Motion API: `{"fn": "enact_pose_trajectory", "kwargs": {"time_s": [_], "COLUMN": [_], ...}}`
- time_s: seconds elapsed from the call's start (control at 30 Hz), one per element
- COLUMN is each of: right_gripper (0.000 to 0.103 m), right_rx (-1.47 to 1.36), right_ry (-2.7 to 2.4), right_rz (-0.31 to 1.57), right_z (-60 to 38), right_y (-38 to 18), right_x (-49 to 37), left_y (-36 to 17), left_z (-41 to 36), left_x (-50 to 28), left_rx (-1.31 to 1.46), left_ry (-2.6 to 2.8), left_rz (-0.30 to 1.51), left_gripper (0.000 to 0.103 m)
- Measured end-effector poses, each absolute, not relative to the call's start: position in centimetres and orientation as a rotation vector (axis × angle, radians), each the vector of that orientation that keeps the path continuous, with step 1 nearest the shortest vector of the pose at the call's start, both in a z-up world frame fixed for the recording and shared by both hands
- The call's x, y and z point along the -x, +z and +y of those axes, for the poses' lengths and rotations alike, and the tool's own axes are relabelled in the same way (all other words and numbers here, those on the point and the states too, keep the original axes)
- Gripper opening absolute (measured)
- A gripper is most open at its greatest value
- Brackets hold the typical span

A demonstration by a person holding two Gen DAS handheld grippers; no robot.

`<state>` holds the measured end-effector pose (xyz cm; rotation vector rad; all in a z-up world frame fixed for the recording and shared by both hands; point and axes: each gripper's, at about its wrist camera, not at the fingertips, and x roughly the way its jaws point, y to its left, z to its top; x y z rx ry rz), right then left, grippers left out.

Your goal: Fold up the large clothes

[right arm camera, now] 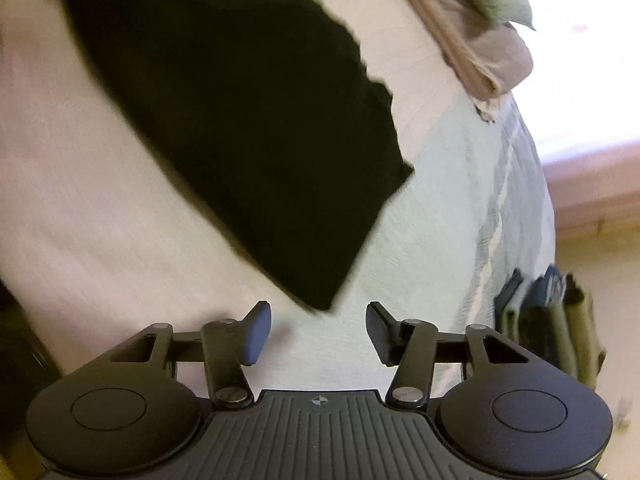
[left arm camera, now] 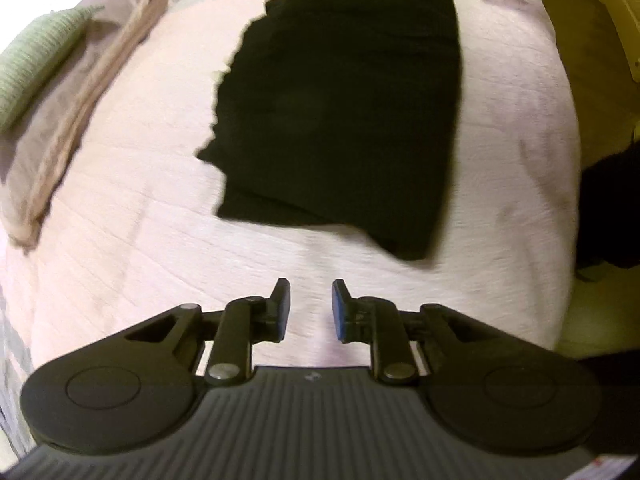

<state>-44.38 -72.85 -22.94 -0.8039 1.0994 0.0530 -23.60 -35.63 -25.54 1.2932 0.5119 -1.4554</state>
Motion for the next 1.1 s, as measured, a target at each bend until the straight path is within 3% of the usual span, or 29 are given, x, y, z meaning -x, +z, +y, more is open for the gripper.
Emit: {"fn": "enact_pose_trajectory", "kwargs": {"time_s": [0.2,0.5,0.67,0.73,0.77,0.8,1.1], "right_gripper": [0.052,0.057,0.057,0.039,0.017,0.009,0.005], "right_rx": [0.637,0.81,0.826,0.777,0.735,0.692,0.505], "right_ry": [0.099,0.286,0.262,0.251,0.234,0.218,0.122], "right_rz": [1.001,0.96,0.958,0.966,0.976,0.977,0.953], "right_z": [-59.0,-45.2,-44.3,-45.1,-45.2,-45.5,-47.7], "right_y": [-20.0,-22.7,-25.1,-24.8,-24.2,-23.4,-16.8], "right_x": [43.2,39.7,38.1,37.5,37.7,37.6,36.9], "left_y": [-26.0,-27.7,-30.1,-31.1,-31.5,-31.8,-34.1], "left_z": [-35.9,-36.6,-36.5,-37.0,-37.2,-37.4,-40.6], "left_x": [19.3,15.9,15.4,15.4,15.3,15.3,15.9], "left_rx": [-1.317,-1.383,-1.44,-1.453,-1.452,-1.45,-1.498], "left_ry": [-1.67,-1.887,-1.941,-1.958,-1.965,-1.976,-2.085], "left_rz": [0.279,0.001,-0.107,-0.139,-0.171,-0.205,-0.508], "left_gripper": [0.033,0.065,0.069,0.079,0.082,0.086,0.087]}}
